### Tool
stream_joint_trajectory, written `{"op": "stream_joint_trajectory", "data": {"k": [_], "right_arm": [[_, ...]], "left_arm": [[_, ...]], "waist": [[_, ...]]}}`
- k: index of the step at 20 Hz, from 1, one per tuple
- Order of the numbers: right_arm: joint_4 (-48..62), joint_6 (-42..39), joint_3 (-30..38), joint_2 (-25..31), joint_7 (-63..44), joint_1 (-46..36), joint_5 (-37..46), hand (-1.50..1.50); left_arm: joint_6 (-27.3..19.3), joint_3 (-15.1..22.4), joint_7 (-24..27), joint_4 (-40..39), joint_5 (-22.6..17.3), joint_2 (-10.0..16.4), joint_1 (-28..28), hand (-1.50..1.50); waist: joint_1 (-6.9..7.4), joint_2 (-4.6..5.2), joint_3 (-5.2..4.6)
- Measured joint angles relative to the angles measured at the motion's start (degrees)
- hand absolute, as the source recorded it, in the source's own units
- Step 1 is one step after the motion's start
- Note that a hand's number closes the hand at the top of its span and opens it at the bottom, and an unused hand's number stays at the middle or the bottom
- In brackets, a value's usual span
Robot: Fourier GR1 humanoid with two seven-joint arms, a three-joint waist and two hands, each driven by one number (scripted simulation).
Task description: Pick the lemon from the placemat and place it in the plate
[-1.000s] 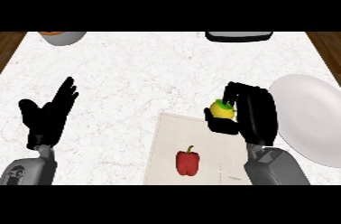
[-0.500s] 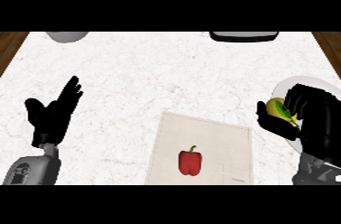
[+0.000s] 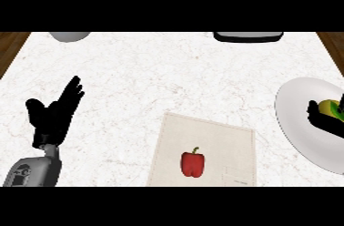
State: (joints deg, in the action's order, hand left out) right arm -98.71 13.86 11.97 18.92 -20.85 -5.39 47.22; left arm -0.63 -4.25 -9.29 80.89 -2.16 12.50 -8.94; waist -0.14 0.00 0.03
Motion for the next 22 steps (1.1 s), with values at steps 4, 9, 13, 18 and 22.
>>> {"op": "stream_joint_trajectory", "data": {"k": [4, 9, 13, 18, 22], "right_arm": [[9.41, -0.69, 3.35, 3.37, 5.72, -0.33, -2.5, 1.5], [18.05, -6.54, 6.82, 5.81, 10.4, -0.99, -9.85, -1.5], [26.58, -9.01, 8.45, 7.57, 18.42, -2.57, -13.82, -1.5], [30.5, -6.66, 10.48, 7.91, 29.23, -4.11, -16.93, -1.5], [25.87, -8.02, 12.64, 6.64, 35.48, -4.73, -23.5, -1.5]], "left_arm": [[0.06, 0.13, -0.5, 0.88, 0.24, -0.22, 0.3, 0.0], [-0.22, 0.48, -0.18, 0.32, 0.77, -0.98, -0.16, 0.0], [0.25, 0.16, -0.23, 0.99, 0.75, -0.8, 0.39, 0.0], [0.71, -0.2, -1.08, 1.57, 0.56, -0.7, 0.45, 0.0], [0.99, -0.73, -0.32, 0.91, 0.54, -0.4, 0.87, 0.0]], "waist": [[0.25, 0.06, 0.0], [0.21, 0.09, 0.02], [0.37, 0.1, 0.03], [0.29, 0.03, 0.03], [-0.23, -0.15, 0.01]]}}
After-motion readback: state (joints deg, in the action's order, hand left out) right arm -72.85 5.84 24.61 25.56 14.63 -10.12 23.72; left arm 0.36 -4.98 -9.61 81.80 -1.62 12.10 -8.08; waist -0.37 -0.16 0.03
